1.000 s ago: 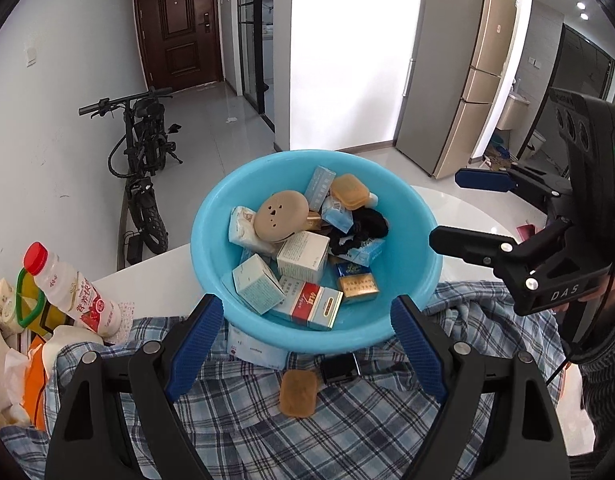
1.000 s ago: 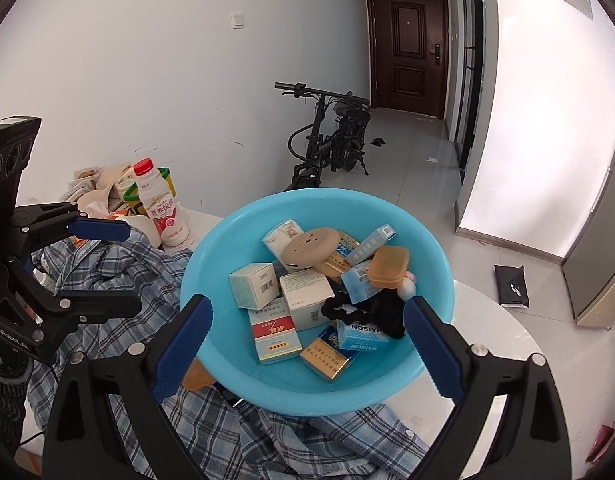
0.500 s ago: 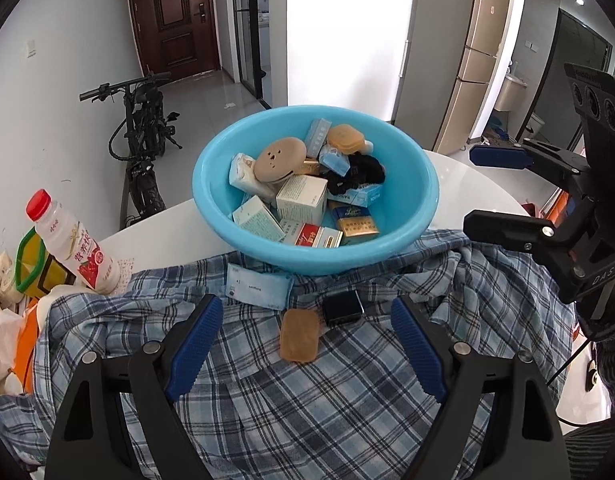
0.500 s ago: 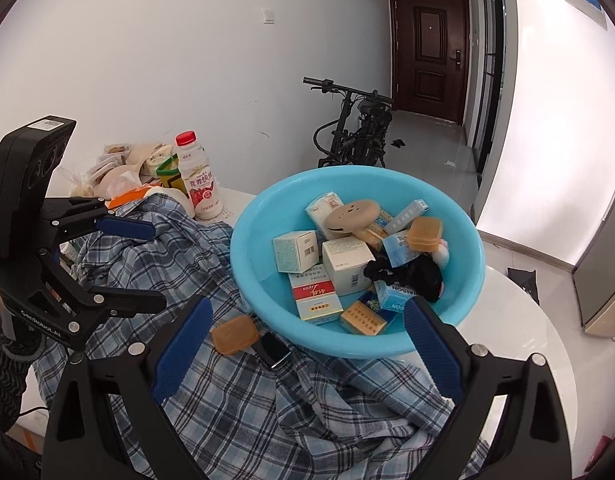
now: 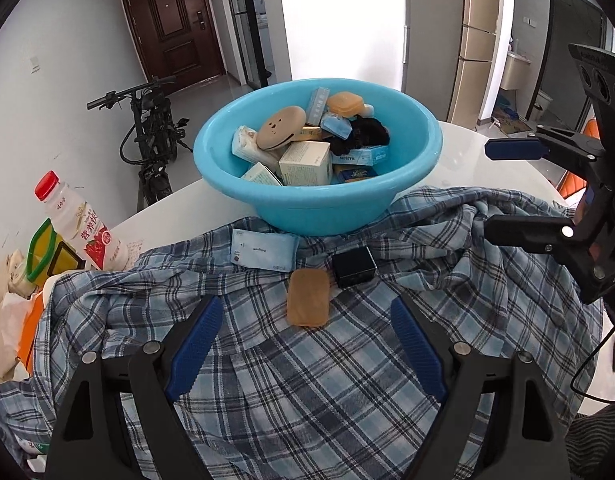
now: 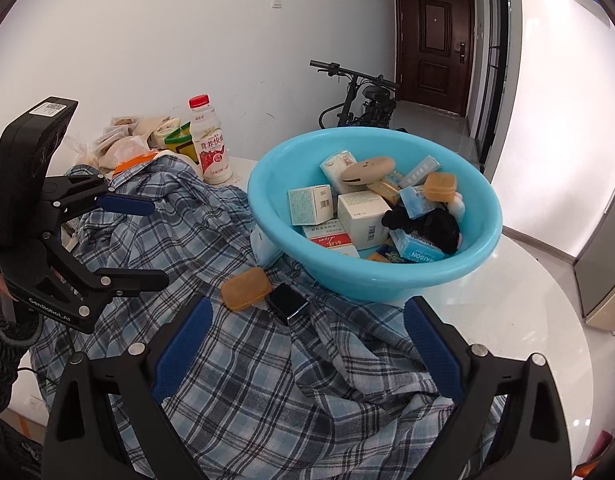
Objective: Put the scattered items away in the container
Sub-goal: 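Withdraw both tools from the basin back over the plaid shirt, then lower the left tool onto the remaining orange soap case and close on it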
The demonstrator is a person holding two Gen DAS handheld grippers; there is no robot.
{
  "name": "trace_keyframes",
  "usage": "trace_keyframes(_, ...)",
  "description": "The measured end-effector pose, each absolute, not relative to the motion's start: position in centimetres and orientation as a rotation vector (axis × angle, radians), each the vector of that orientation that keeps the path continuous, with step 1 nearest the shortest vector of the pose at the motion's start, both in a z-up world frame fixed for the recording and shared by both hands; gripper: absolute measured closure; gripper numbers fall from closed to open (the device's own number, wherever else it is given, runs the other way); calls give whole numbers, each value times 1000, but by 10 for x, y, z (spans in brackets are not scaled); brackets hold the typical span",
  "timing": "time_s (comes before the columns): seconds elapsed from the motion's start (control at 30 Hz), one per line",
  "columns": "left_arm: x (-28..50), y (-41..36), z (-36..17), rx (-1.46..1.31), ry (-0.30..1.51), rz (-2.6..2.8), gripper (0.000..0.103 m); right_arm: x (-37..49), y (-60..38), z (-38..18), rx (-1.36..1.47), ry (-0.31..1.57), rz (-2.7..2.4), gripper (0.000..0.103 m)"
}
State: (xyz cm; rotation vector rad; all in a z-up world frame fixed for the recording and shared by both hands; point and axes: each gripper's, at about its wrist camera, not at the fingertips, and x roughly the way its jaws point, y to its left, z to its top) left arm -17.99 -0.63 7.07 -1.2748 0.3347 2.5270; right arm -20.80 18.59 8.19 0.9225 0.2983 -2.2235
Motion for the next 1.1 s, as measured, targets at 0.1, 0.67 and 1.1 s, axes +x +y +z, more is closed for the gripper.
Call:
trace_keyframes(0.1,-179,-3,61,-1289,329,2499,15,-201,185,74,923,315,-2223,7)
trace_keyframes(0.67,-177,-3,17,-1353,302,2463,15,-199,185,31,1029,305,-2194,7)
trace_keyframes(1.1,-187,-5,0,-1420,258,2424,15,-203,185,12,1084,286,-2163,7)
